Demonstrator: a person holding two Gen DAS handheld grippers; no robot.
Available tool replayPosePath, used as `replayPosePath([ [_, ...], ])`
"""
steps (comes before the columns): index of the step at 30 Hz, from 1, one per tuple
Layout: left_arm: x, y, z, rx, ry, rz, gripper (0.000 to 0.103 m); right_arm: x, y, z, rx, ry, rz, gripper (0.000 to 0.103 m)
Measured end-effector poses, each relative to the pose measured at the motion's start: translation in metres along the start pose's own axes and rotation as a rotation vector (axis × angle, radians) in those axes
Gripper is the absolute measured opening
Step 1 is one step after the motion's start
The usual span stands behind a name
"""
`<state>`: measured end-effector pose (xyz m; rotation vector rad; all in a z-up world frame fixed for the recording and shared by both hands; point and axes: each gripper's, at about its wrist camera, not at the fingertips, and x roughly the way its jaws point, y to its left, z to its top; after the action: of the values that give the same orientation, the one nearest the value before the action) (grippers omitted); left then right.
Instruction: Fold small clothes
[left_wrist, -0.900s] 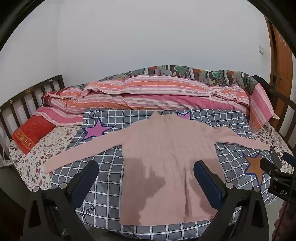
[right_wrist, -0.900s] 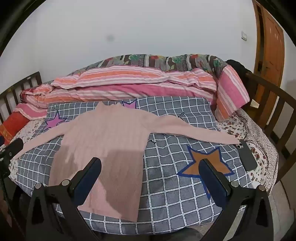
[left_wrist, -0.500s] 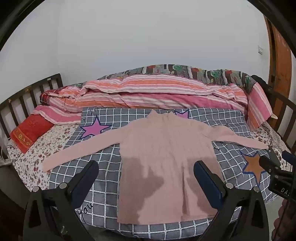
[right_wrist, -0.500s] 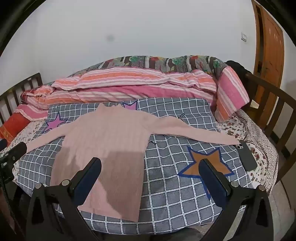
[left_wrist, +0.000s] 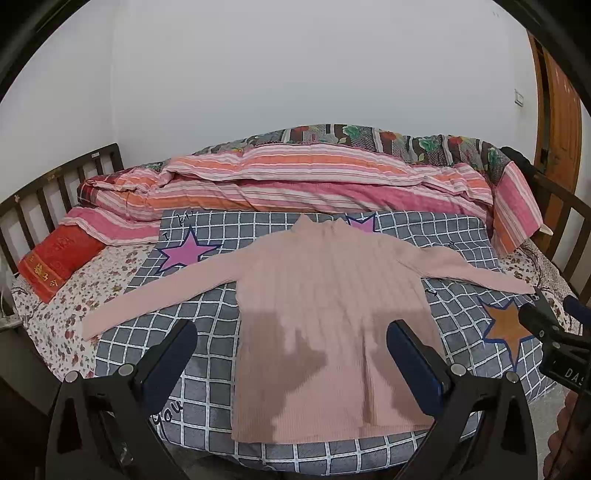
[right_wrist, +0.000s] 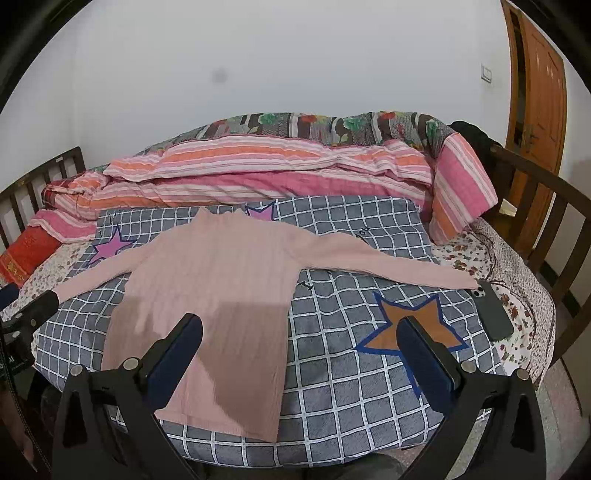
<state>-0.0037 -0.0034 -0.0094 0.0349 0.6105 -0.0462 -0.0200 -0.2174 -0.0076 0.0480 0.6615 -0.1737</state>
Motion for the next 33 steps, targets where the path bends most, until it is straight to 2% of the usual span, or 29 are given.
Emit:
replayPosePath([
  [33,-0.0019,-0.0001,0.007,0.003,-0.003,-0.01,0.103,-0.0061,0.0034,0.001,-0.001,-0.016,0.015,0.103],
])
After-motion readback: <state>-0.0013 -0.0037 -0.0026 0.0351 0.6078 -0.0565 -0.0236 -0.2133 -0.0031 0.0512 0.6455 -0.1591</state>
